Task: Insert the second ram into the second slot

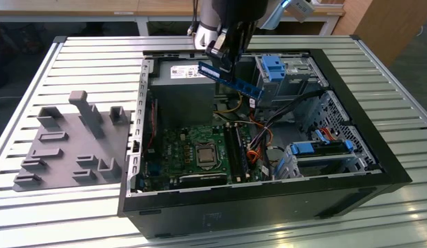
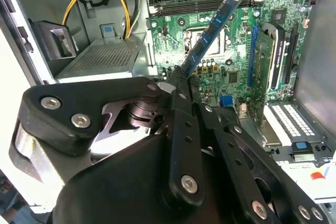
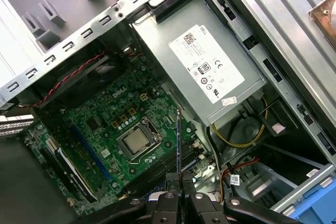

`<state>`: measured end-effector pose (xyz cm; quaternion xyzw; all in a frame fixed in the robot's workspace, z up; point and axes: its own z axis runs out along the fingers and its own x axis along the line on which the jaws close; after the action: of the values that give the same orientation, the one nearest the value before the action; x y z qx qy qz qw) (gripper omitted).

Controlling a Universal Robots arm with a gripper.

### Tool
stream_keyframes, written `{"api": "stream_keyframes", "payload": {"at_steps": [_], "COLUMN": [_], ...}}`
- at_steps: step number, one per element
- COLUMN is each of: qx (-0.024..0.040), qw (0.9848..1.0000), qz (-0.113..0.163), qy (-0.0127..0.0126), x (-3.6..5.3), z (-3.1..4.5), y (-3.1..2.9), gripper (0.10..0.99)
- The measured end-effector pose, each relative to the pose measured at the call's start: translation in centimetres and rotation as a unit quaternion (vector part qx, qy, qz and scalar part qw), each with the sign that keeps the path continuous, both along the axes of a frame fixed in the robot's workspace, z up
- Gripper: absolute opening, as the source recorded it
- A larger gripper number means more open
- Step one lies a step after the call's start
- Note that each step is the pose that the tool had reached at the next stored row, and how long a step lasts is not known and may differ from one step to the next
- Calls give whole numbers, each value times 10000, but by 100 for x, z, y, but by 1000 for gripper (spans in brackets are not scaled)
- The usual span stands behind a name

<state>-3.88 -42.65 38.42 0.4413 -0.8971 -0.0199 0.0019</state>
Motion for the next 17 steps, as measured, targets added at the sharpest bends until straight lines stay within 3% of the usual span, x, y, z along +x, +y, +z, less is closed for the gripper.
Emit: {"api": "stream_keyframes", "payload": {"at_steps": [17], "qx": [-1], "qw": [9994], "qz": [-359], "qy": [0], "x": [-1], "z": [-1], "y": [-4], "gripper": [133]}}
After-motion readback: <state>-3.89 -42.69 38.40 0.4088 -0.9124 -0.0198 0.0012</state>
